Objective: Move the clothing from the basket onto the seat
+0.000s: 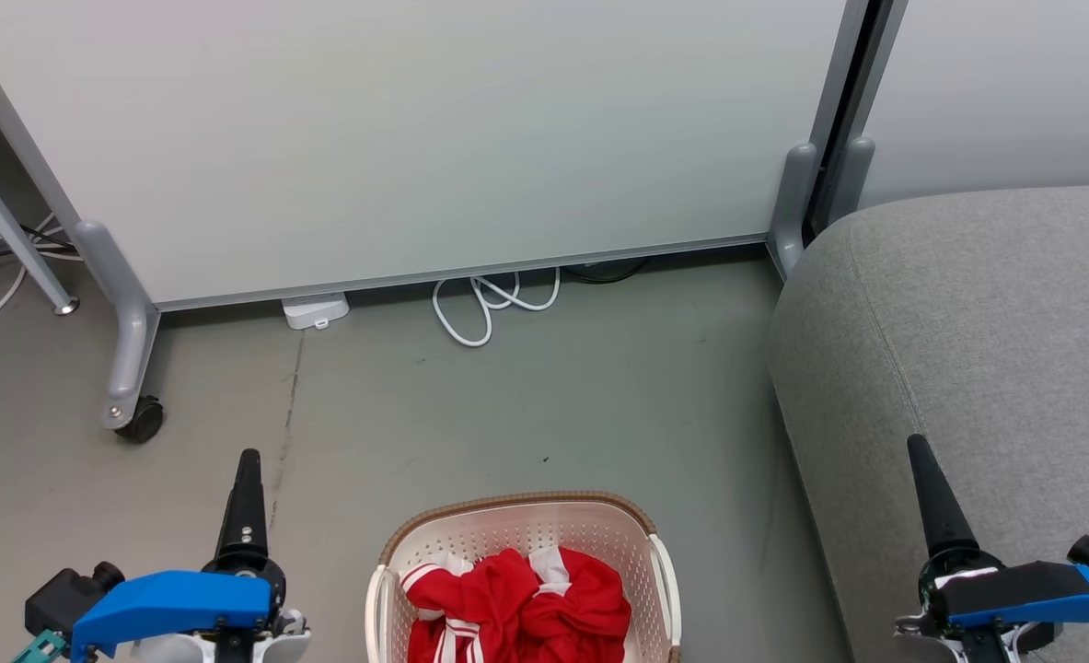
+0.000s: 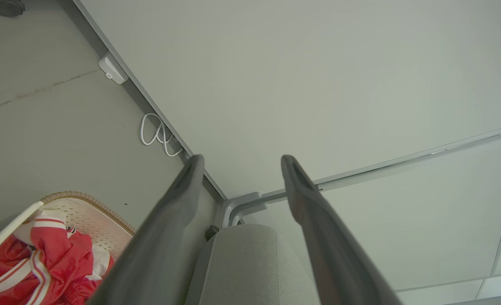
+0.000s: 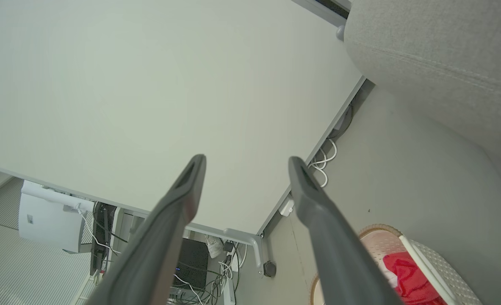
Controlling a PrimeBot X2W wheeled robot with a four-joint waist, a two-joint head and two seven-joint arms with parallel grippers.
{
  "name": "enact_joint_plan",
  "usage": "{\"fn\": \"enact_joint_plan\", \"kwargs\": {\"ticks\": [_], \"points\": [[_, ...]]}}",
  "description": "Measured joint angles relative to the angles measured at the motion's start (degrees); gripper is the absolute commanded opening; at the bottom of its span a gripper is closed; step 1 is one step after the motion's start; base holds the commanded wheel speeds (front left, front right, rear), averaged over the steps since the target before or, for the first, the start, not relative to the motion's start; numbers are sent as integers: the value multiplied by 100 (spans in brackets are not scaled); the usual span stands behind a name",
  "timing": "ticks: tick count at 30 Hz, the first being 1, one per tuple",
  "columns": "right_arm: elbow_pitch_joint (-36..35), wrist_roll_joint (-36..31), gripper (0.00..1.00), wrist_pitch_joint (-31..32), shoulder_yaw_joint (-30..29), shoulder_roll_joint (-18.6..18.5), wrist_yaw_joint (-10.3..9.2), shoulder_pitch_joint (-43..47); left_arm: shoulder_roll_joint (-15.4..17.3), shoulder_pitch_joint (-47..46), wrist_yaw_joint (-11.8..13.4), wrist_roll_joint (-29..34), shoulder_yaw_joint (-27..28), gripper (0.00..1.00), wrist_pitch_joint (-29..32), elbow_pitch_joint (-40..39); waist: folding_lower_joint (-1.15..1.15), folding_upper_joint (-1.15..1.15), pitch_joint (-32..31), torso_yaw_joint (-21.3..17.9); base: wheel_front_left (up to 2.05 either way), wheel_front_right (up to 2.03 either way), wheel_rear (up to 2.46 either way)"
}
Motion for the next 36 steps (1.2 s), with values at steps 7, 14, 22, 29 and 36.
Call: {"fn": "enact_joint_plan", "kwargs": {"ticks": [7, 14, 22, 29, 36], "points": [[-108, -983, 100, -152, 44, -1, 0, 1, 5, -1, 42, 958, -144, 100, -152, -45, 0, 0, 13, 18, 0, 0, 0], [-176, -1802, 100, -299, 41, -3, 0, 7, 85, -1, 73, 1812, -348, 100, -297, -20, 0, 0, 9, 35, 0, 0, 0], [-180, -2571, 100, -446, 42, -7, 1, 26, 156, -3, 163, 2599, -566, 100, -448, 48, 0, 0, -13, 46, 0, 0, 0], [-207, -3139, 100, -544, 70, -9, 1, 46, 227, -26, 234, 3192, -739, 100, -556, 60, 0, 0, -22, 65, 0, 0, 0], [-223, -3671, 100, -604, 86, -11, 7, 57, 288, -66, 275, 3694, -906, 100, -681, 71, 0, 0, -28, 92, 0, 0, 0]]}}
